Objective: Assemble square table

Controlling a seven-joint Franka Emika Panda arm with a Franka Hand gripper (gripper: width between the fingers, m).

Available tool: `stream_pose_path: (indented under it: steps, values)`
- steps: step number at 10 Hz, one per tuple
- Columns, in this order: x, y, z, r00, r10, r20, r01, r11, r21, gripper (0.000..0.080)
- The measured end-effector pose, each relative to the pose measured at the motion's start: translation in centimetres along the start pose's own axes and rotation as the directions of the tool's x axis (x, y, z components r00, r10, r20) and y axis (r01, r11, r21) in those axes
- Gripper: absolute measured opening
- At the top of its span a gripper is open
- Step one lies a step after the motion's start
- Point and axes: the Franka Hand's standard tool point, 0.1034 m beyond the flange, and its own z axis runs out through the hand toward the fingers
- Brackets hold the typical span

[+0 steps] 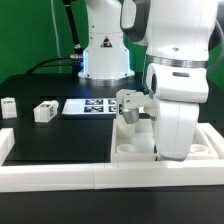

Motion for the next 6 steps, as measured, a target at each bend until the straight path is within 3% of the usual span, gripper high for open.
stream_pose_path:
  steps: [1, 2, 6]
  values:
    - [-0.03, -0.49, 0.05, 1.000, -0.001, 0.004, 0.001, 1.000, 0.015, 0.0566]
    - [-0.05, -0.70, 0.08, 1.000, -0.002, 0.006, 0.002, 1.000, 0.023, 0.0624]
    - [-0.07, -0.83, 0.08, 1.000, -0.002, 0.007, 0.002, 1.000, 0.027, 0.0649]
